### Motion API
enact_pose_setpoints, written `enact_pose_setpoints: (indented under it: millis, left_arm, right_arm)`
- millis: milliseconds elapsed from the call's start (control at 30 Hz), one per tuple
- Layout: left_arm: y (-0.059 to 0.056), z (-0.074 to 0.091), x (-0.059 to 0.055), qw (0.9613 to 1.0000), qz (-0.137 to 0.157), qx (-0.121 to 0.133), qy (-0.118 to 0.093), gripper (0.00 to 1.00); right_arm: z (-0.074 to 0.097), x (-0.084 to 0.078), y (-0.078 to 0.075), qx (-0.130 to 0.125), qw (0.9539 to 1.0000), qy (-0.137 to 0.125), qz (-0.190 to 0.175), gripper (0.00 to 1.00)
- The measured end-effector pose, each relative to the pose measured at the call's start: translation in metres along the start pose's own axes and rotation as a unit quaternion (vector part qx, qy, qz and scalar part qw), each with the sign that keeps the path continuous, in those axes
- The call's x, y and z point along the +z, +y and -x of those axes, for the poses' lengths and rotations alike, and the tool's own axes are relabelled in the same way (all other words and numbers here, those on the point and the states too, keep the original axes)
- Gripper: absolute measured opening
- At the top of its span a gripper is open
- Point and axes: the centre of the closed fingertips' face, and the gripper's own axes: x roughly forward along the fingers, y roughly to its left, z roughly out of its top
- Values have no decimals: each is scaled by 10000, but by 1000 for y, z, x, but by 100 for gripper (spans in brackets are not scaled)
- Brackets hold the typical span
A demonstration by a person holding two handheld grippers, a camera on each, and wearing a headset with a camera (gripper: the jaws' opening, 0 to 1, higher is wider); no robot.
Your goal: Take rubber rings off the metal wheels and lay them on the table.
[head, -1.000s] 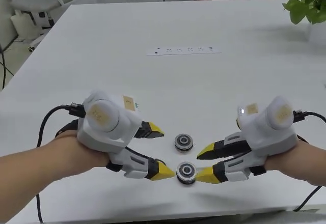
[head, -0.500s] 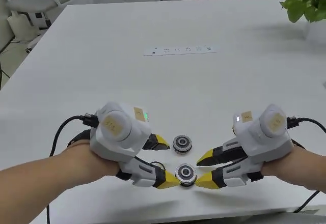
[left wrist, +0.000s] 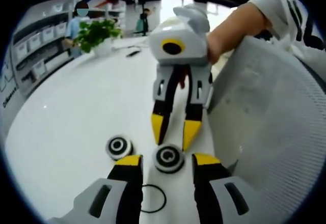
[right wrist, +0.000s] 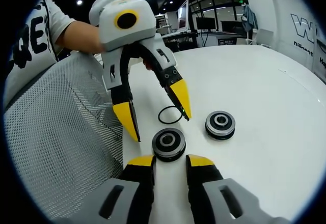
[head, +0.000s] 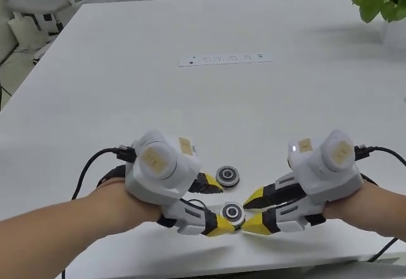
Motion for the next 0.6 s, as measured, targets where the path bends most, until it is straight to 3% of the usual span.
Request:
enact_pose_setpoints:
  millis: [267, 600]
  left_arm:
    - [0, -6, 3, 9999, 95, -30, -81, 30]
    - [-4, -10, -2, 10000, -60, -51, 29, 22]
  right_arm:
    - [0, 0, -1, -13, 10000, -29, -39, 19]
    - [-1, 0, -2, -13, 10000, -40, -79, 18]
